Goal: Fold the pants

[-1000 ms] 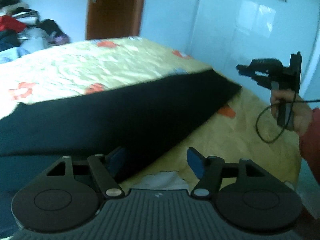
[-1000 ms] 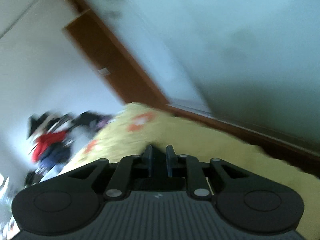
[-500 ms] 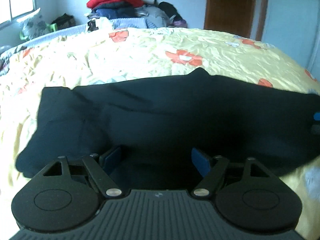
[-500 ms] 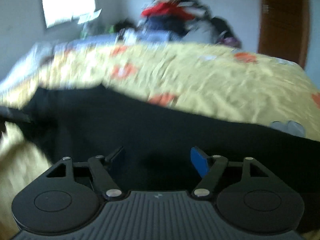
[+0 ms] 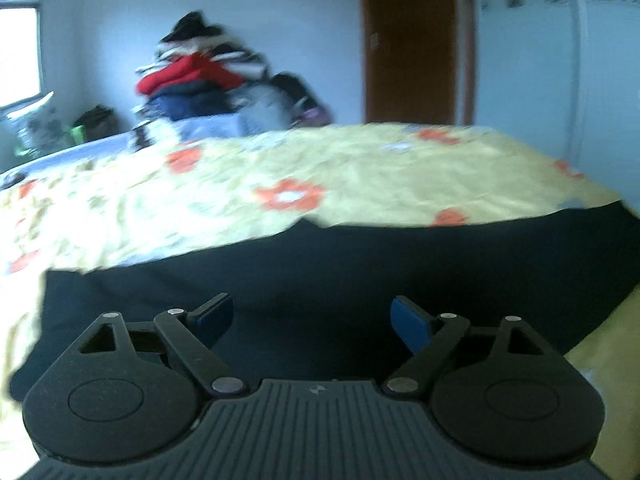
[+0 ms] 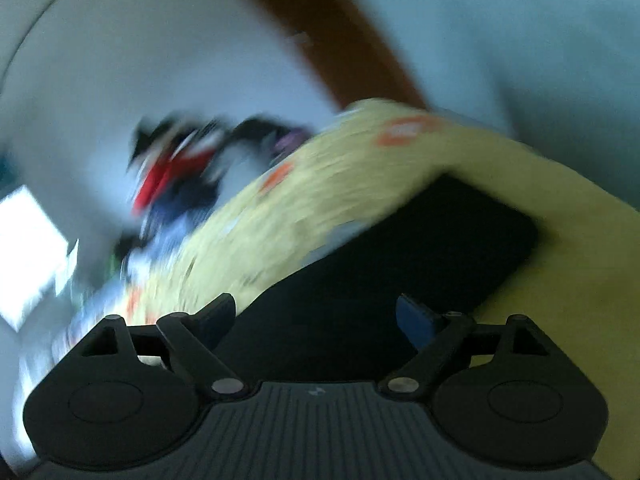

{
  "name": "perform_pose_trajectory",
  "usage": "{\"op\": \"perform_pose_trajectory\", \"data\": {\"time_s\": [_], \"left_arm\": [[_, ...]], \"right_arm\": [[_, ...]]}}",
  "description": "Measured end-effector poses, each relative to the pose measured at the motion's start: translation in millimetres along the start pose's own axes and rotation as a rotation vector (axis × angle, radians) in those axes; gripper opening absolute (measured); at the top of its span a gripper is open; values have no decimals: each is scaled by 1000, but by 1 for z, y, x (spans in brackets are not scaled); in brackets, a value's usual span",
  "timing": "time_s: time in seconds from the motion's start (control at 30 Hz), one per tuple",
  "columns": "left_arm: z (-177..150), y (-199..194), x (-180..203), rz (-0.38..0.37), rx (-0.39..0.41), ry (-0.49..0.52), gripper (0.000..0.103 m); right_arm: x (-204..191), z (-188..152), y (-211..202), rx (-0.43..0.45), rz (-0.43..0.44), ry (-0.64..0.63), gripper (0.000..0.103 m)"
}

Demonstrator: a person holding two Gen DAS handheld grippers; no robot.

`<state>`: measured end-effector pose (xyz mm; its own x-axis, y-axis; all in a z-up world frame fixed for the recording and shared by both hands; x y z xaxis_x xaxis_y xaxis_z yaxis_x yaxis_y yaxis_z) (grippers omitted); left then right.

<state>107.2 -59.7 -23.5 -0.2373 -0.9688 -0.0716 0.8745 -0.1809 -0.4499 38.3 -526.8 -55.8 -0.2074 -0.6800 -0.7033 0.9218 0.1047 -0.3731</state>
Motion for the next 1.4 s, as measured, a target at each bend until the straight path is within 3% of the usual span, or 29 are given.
{"op": "perform_pose_trajectory", "data": {"time_s": [0.1,0.2,0.4,0.47,0.57,0.7,0.73,0.77,0.8,0.87,0.97,1.1,1.23,1.4], "left_arm": [[-4,7,26,-18,69,37,89],[-11,16,42,-19,83,55,91],[-21,33,45,-53,21,-10,95],[-22,38,41,-46,-12,-32,103],[-29,44,32,-46,-88,-86,103],[-31,46,33,-39,-105,-73,103],[-31,47,34,-32,-111,-58,103],[-31,47,37,-23,-115,-44,103],[-31,47,38,-18,-118,-34,103],[-32,46,37,-20,-116,-37,103],[-32,44,32,-29,-100,-70,102],[-30,33,14,23,-43,-160,102],[-27,17,-14,92,38,-269,102],[-24,3,-43,210,87,-314,102]], "right_arm": [[41,5,-8,20,41,219,90],[63,1,-3,2,50,316,88],[58,12,17,17,33,248,88],[54,19,27,34,-6,216,88],[49,24,43,60,-59,158,88],[38,24,59,65,-90,43,85],[36,23,60,62,-97,17,58],[36,23,63,51,-112,5,21],[37,22,64,49,-118,7,13],[37,20,60,58,-77,19,7],[14,20,53,80,-28,-53,7],[-32,17,51,66,155,-38,7],[-99,-10,69,-35,326,-114,7],[-172,-77,111,-217,471,-210,7]]}}
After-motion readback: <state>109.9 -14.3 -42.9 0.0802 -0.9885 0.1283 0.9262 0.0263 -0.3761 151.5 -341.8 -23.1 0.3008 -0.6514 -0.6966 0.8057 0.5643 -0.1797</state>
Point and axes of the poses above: each gripper's, at about its wrist camera, not at the fingertips, and y roughly the way its jaws point, x to its right, z to its top, the point moved 4 cm from there along y, roughly the way its jaws point, and after that the axes turned 3 degrees about x, right-handed, at the moved point
